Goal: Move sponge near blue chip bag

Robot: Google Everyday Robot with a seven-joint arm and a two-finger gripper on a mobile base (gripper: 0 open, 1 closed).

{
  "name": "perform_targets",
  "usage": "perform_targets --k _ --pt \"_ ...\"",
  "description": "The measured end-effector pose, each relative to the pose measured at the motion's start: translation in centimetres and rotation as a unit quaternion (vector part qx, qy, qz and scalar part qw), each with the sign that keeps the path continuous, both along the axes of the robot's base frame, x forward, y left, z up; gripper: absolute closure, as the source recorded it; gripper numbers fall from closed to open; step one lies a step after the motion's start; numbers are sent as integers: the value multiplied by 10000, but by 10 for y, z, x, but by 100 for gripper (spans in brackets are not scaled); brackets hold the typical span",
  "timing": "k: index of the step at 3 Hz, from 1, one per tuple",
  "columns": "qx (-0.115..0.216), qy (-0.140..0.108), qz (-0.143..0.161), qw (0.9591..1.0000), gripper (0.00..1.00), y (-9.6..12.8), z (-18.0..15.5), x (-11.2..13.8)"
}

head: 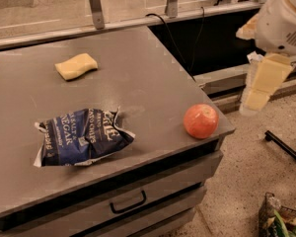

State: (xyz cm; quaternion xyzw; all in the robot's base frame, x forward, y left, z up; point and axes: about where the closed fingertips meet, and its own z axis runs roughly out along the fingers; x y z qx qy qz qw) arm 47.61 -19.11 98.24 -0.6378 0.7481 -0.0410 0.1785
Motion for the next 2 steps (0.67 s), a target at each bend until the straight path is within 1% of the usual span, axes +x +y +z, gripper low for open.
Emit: perform_targets --k 1,2 --pt "120 -252 638 9976 0 44 3 54" --pt "469 -549 1001 9924 0 90 1 103"
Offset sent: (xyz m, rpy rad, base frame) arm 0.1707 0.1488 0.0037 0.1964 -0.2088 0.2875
